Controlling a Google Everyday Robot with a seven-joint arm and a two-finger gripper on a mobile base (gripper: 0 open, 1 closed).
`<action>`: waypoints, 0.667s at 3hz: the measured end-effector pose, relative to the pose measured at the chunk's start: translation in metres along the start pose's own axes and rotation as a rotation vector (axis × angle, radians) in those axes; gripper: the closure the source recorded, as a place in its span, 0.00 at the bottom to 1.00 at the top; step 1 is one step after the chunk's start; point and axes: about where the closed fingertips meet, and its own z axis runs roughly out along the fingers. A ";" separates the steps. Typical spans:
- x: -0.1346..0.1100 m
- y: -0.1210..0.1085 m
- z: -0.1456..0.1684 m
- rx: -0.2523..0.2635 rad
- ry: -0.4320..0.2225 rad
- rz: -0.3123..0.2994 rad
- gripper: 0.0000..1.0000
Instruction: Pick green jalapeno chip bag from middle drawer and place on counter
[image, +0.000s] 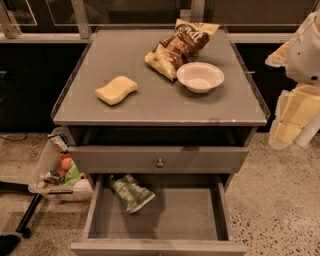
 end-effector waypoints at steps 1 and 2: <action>0.000 0.000 0.000 0.000 0.000 0.000 0.00; -0.009 0.000 -0.005 0.052 -0.045 -0.006 0.00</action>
Offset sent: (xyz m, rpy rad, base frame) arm 0.0019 0.0224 0.0155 0.0881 -0.1701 0.0192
